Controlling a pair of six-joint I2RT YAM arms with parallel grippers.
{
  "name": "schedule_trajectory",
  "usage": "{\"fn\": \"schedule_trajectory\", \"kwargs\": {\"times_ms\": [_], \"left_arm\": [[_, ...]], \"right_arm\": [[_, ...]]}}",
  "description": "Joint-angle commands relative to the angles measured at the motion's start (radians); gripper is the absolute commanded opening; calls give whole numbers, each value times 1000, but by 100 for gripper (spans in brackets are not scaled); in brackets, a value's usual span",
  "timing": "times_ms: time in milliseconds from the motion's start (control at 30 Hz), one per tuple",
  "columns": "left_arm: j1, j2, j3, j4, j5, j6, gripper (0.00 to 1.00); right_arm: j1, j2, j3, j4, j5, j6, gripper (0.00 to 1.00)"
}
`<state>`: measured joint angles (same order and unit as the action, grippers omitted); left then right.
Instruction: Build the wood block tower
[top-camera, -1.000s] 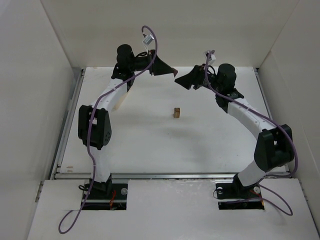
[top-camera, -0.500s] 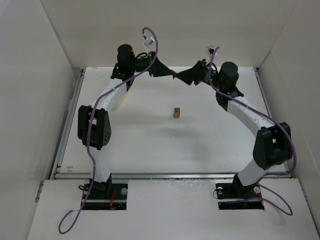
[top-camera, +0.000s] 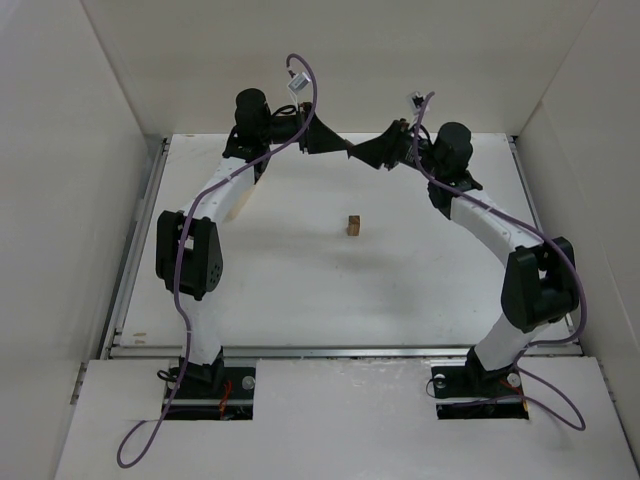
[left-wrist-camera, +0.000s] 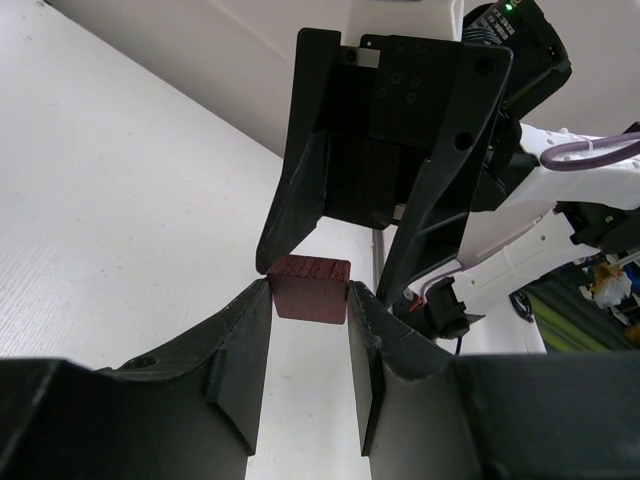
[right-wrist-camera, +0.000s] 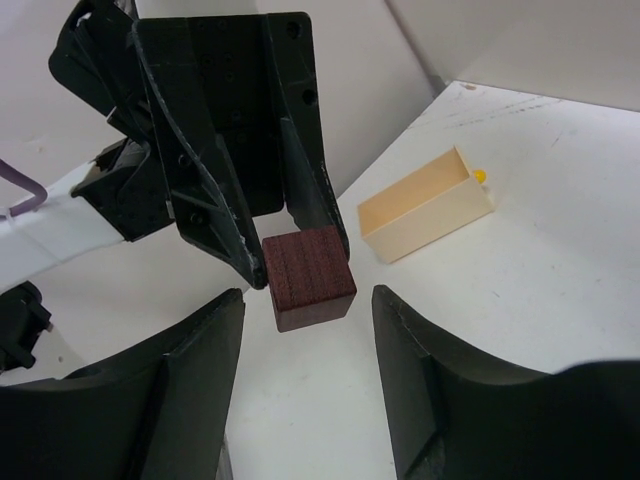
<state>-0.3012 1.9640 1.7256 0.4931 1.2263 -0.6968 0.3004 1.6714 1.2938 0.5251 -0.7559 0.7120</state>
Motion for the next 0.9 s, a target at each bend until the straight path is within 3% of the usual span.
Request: {"fn": "schedule_trajectory", "kwargs": {"times_ms": [0, 267, 433, 633, 667, 800, 867], "left_arm": [[-4, -80, 2, 79, 42, -12, 0], [-4, -80, -8, 79, 42, -12, 0], [-4, -80, -8, 79, 42, -12, 0], [-4, -80, -8, 67, 42, -1, 0], [-4, -80, -8, 52, 42, 16, 11], [-4, -80, 29, -115, 24, 150, 70], [-4, -80, 44, -245, -7, 260, 81]], "right_arm": [[-6, -2, 52, 75, -22, 4, 59], [-6, 16, 70, 84, -51, 4, 45], [-6, 25, 79, 84, -74, 14, 25], [-6, 25, 79, 84, -85, 23, 13], [-6, 25, 79, 84, -85, 23, 13], [-15, 25, 79, 23, -106, -3, 8], [-26, 25, 88, -43, -115, -71, 8]]}}
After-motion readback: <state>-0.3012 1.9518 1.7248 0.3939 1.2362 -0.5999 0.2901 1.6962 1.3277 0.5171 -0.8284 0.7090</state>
